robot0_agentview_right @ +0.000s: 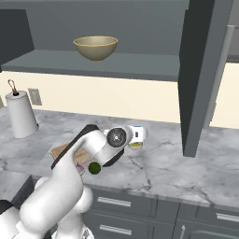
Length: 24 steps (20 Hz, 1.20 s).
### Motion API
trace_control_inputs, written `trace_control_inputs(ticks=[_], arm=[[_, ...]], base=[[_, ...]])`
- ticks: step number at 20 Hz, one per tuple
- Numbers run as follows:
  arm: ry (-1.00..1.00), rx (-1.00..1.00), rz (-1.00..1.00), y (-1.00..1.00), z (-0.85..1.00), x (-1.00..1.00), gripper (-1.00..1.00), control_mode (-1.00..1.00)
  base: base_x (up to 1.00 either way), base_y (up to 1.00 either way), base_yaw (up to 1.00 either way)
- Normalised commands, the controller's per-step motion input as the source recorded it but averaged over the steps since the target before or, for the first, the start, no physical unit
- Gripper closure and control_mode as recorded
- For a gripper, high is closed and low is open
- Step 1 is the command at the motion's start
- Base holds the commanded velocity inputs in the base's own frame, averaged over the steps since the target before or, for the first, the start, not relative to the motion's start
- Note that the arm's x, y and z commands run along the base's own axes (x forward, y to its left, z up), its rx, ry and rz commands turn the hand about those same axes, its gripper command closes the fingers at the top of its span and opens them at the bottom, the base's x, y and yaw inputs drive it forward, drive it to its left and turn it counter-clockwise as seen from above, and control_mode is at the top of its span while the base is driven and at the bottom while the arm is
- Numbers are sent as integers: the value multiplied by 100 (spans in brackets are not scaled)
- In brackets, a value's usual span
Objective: Open the cabinet. Place the bowl and condiment on the counter. Then place the lime and garlic on the cutting board.
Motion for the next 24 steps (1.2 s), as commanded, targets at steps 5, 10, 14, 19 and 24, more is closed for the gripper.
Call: trace_control_inputs(ticks=[5,10,14,19,24], arm=[[-7,-2,1,9,22,-96,-100,-100],[-30,-2,14,17,14,-84,-100,-100],[-24,-7,12,45,26,-55,-100,-100],[-15,-7,4,57,49,-25,-100,-100],[-12,-14,0,84,55,-17,-100,-100]], base=[[0,0,0],[0,0,0],[0,0,0],[0,0,0],[0,0,0]])
